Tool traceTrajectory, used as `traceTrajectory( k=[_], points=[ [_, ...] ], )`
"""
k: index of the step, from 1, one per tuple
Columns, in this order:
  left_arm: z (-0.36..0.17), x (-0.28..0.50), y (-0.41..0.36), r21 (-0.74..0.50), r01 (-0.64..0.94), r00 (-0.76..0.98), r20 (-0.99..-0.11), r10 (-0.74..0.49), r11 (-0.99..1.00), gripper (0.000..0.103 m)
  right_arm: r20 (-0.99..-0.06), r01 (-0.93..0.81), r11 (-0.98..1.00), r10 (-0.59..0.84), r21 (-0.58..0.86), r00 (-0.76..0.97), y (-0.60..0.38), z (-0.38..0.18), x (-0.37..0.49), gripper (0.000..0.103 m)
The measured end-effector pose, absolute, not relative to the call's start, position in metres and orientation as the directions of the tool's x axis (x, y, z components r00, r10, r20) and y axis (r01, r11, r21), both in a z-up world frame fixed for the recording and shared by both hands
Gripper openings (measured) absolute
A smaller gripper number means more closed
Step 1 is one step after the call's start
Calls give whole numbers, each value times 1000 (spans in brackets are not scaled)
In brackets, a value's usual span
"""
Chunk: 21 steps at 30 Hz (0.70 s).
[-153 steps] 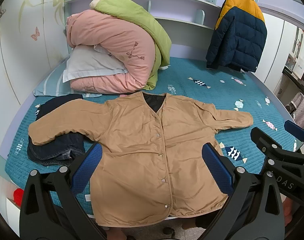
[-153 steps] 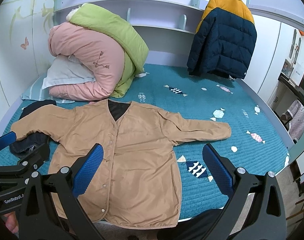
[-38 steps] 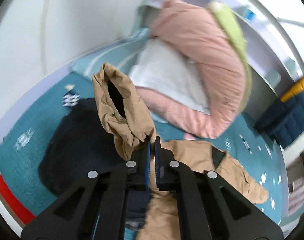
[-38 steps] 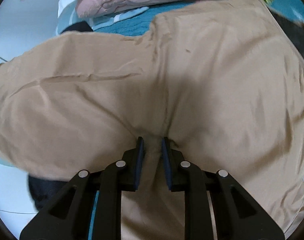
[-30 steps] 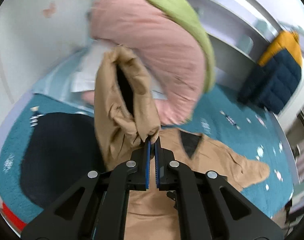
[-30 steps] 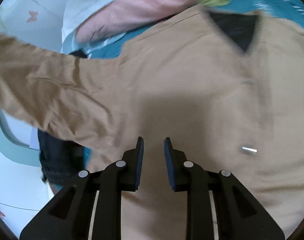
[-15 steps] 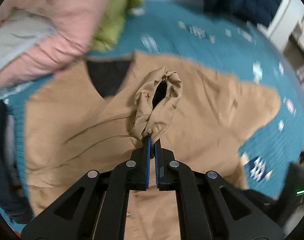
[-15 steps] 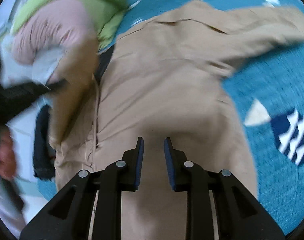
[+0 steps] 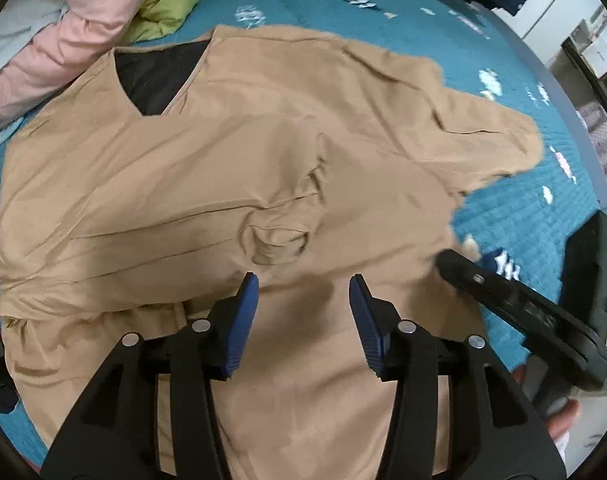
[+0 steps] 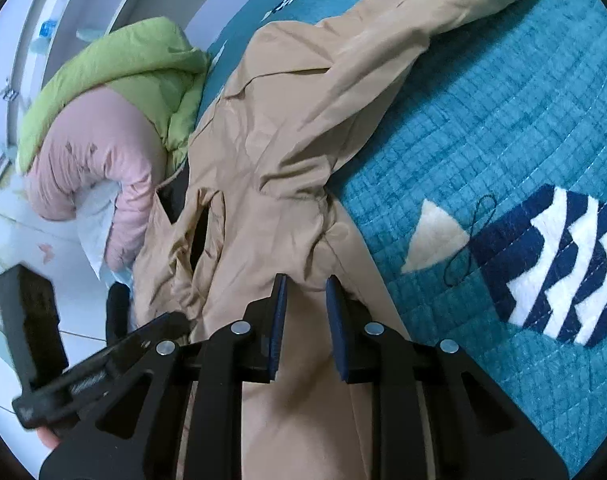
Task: Fold large clothes
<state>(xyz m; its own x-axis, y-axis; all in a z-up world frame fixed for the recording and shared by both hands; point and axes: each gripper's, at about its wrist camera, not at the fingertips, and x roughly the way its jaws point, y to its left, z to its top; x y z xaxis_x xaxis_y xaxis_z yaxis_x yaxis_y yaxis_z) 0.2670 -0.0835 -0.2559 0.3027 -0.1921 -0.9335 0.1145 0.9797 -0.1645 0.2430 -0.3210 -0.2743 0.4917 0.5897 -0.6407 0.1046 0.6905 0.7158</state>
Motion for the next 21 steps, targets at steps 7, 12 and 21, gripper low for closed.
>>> traceTrajectory(
  k=[7, 12, 21],
  points=[
    [-242, 263, -89, -140, 103, 333, -928, -167, 985, 48, -617, 82, 683, 594, 725, 516, -329, -262, 256, 43],
    [-241, 266, -93, -133, 100, 334, -929, -159, 986, 48, -640, 161, 704, 495, 692, 588, -357, -256, 258, 77],
    [-235, 283, -114, -98, 126, 355, -925, -137, 987, 48, -626, 308, 618, 399, 723, 670, -428, -269, 280, 78]
  ],
)
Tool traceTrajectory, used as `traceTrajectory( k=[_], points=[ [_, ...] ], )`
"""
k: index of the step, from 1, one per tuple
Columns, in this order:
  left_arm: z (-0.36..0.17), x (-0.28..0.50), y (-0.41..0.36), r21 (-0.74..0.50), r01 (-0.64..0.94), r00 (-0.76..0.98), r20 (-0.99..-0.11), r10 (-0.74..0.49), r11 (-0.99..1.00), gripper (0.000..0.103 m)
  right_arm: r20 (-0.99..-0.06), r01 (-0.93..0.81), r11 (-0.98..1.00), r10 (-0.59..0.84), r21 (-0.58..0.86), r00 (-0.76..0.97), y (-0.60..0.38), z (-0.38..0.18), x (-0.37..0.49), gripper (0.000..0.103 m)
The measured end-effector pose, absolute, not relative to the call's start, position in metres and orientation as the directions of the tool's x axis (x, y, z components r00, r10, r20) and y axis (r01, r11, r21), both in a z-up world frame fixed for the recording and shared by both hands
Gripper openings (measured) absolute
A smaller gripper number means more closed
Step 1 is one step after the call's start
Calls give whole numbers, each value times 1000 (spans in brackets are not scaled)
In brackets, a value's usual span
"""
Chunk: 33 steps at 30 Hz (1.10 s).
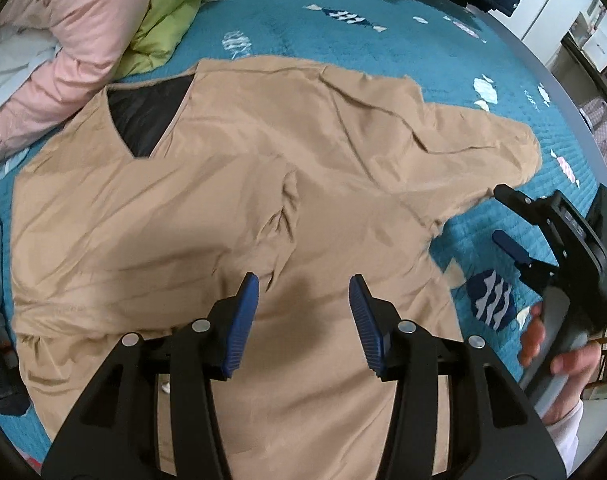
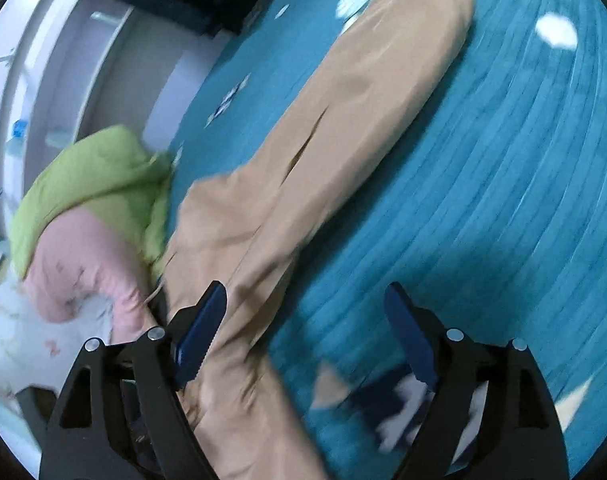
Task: Fold large clothes
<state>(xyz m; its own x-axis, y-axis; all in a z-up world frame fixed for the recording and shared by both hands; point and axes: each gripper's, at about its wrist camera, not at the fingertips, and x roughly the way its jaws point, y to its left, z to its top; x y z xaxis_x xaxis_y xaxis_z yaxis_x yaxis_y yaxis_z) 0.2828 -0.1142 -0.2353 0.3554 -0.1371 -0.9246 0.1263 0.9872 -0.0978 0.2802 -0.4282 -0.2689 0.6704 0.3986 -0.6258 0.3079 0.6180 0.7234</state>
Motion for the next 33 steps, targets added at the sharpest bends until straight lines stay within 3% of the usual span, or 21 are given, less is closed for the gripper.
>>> traceTrajectory(
  k=[5, 11, 17, 23, 25, 28, 29, 33],
  points=[
    [-228, 295, -128, -79, 158, 368, -921, -133, 984, 48, -616, 372, 543, 379, 752, 691, -461, -274, 294, 78],
    [-224, 306, -142, -54, 175, 386, -915, -119, 983, 48, -636, 361, 611, 318, 705, 703, -490, -262, 325, 78],
    [-233, 315, -148, -46, 156, 380, -919, -103, 987, 48, -627, 398, 538, 352, 743, 695, -502, -270, 349, 79],
    [-242, 324, -155, -49, 139, 378, -921, -99, 989, 48, -664, 379, 626, 311, 681, 679, -501, -263, 370, 77],
    [-246, 327, -157, -39, 136, 381, -920, -89, 990, 48, -665, 371, 650, 285, 663, 690, -502, -267, 374, 68],
    [-249, 331, -159, -54, 119, 377, -921, -95, 991, 48, -687, 377, 682, 256, 627, 680, -501, -262, 377, 36],
    [-250, 333, -159, -58, 117, 376, -922, -98, 991, 48, -683, 360, 693, 262, 625, 682, -499, -259, 376, 21],
    [-248, 338, -163, -60, 119, 390, -915, -102, 991, 48, -628, 292, 732, 232, 616, 743, -495, -232, 365, 14]
  ],
)
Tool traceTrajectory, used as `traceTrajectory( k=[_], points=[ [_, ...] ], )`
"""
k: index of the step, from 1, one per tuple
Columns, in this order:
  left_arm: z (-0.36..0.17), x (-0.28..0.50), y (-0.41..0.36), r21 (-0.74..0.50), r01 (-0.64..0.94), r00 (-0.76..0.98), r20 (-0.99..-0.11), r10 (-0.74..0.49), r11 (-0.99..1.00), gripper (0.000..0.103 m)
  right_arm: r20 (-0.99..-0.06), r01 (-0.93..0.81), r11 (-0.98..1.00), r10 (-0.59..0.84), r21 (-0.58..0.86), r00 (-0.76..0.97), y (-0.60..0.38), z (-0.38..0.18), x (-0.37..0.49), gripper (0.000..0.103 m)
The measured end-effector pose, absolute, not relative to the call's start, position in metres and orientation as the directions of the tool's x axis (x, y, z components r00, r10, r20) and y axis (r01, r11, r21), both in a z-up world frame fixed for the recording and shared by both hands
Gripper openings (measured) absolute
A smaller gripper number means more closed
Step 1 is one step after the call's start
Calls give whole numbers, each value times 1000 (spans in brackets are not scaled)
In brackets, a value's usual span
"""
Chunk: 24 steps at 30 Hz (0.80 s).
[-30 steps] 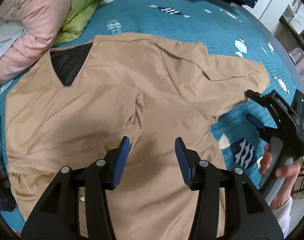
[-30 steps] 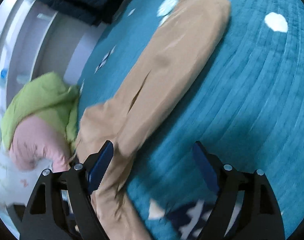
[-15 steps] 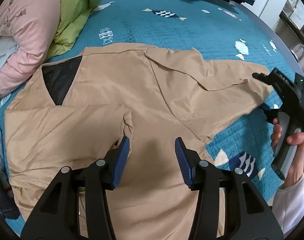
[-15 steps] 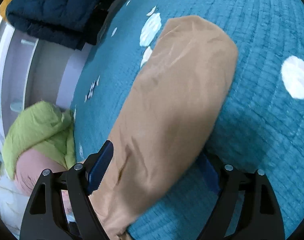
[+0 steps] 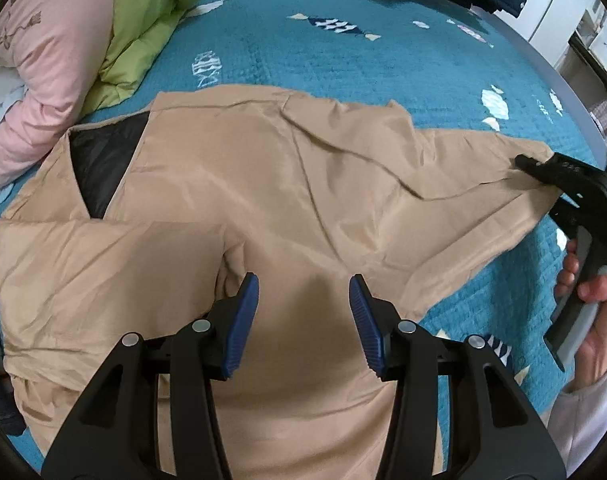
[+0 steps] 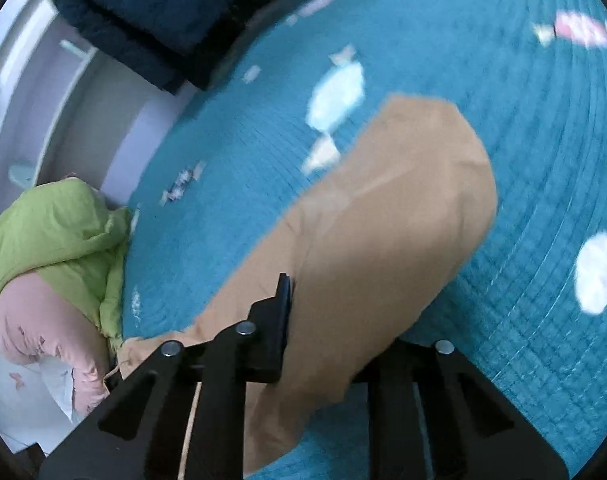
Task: Fold large clothes
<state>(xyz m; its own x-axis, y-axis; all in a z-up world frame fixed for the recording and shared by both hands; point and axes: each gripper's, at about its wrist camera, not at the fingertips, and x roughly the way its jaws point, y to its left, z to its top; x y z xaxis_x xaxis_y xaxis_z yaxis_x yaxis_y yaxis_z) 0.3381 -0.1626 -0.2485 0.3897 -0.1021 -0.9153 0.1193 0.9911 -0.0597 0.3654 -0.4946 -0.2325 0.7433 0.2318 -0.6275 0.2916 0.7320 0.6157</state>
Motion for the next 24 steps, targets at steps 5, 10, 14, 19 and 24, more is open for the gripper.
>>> traceTrajectory(
  k=[5, 10, 14, 19, 24],
  points=[
    [-241, 346, -167, -62, 118, 423, -900, -107, 991, 41, -564, 218, 756, 230, 617, 793, -490, -206, 357, 13],
    [-242, 359, -178, -52, 133, 429, -897, -105, 990, 10, -527, 181, 743, 260, 645, 809, -487, -202, 353, 13],
    [-259, 374, -181, -170, 104, 377, -905, -197, 980, 5, -535, 178, 739, 279, 650, 798, -481, -204, 359, 13],
    [-309, 388, -189, -101, 80, 293, -949, -120, 992, 3, -487, 121, 720, 325, 683, 811, -477, -195, 356, 13],
    [-317, 389, -190, -93, 73, 319, -941, -112, 993, 2, -438, 56, 707, 371, 705, 819, -464, -180, 350, 12]
  ],
)
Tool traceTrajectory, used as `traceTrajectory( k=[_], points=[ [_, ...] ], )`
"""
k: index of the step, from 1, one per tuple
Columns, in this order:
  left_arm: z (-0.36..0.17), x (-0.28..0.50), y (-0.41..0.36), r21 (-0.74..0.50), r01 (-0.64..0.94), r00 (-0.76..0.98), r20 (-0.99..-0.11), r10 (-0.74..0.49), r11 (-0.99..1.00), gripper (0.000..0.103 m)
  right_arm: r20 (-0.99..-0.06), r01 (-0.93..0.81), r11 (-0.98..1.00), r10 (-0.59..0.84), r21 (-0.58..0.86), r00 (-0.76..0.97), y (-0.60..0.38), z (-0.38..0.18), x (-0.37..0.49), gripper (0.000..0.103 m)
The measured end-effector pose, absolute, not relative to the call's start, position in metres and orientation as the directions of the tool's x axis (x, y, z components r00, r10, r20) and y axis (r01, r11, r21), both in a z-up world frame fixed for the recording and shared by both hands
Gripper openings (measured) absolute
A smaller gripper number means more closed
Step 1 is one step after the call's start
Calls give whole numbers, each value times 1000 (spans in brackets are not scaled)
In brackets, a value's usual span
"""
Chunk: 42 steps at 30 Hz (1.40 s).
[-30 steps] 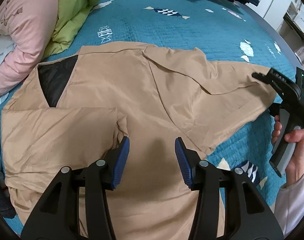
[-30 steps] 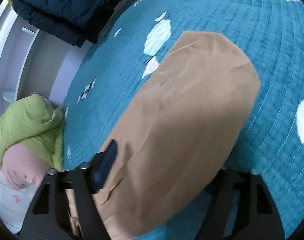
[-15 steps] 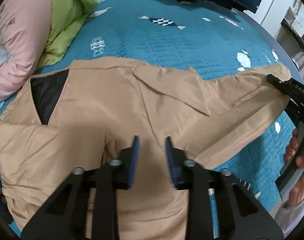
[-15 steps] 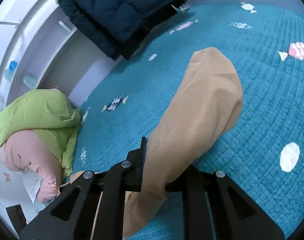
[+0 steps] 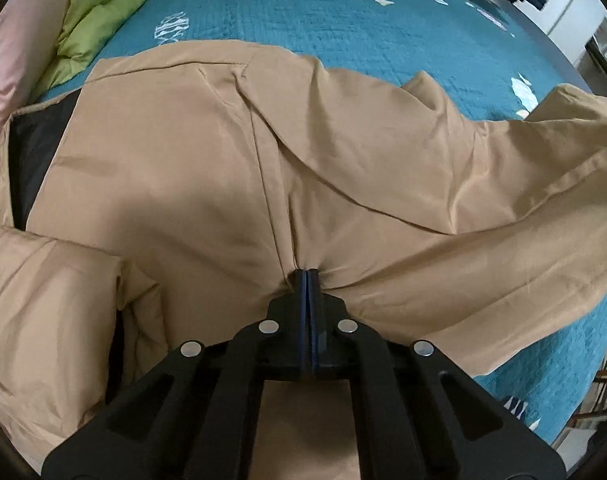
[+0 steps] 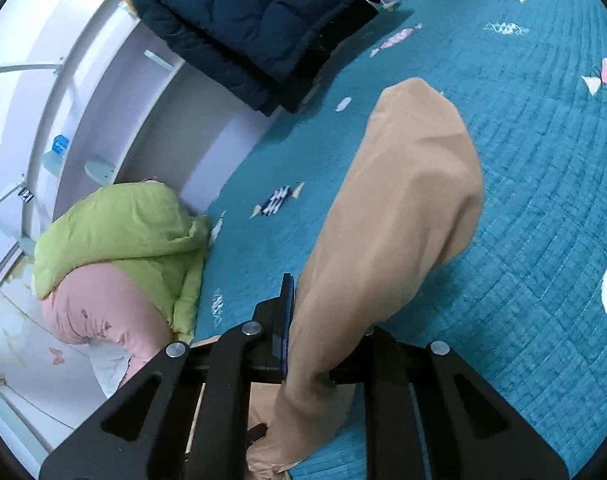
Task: Fold large clothes
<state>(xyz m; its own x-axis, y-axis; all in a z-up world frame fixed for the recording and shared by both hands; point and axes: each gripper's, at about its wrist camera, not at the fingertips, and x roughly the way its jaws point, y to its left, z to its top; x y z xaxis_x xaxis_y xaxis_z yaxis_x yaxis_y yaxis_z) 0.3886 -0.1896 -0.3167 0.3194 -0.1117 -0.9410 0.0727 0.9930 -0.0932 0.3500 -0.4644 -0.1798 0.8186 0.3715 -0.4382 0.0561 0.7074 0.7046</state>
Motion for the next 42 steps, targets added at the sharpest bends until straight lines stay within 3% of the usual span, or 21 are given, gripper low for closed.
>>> traceTrajectory(
  k=[5, 11, 17, 21, 26, 31, 34, 37, 42],
  points=[
    [-324, 390, -186, -108, 86, 334, -933, -131, 990, 2, -353, -83, 715, 438, 694, 827, -434, -152, 332, 12],
    [-327, 388, -179, -134, 38, 360, -922, -139, 990, 2, -328, -190, 769, 463, 610, 823, -375, -112, 308, 12],
    [-325, 389, -190, -62, 103, 334, -938, -94, 993, 2, -350, -209, 807, 452, 552, 820, -308, -77, 299, 12],
    [-322, 396, -182, -121, 97, 269, -952, -143, 988, 2, -350, -202, 749, 507, 631, 787, -274, -73, 302, 12],
    [-306, 381, -161, -203, 105, 287, -931, -225, 974, 3, -382, -235, 759, 539, 608, 751, -230, -63, 303, 12],
    [-268, 335, -108, -153, 89, 378, -909, -175, 984, 4, -445, -286, 810, 535, 513, 718, -179, -55, 304, 12],
    [-251, 302, -45, -175, 27, 404, -899, -171, 984, 4, -457, -302, 794, 565, 527, 687, -154, -57, 304, 12],
    [-233, 280, 12, -141, -35, 446, -888, -111, 989, 3, -508, -333, 843, 524, 422, 684, -118, -60, 300, 12],
    [-211, 276, 93, -126, -161, 461, -887, -38, 979, 3, -574, -361, 853, 521, 378, 632, -67, -84, 297, 13]
  ],
)
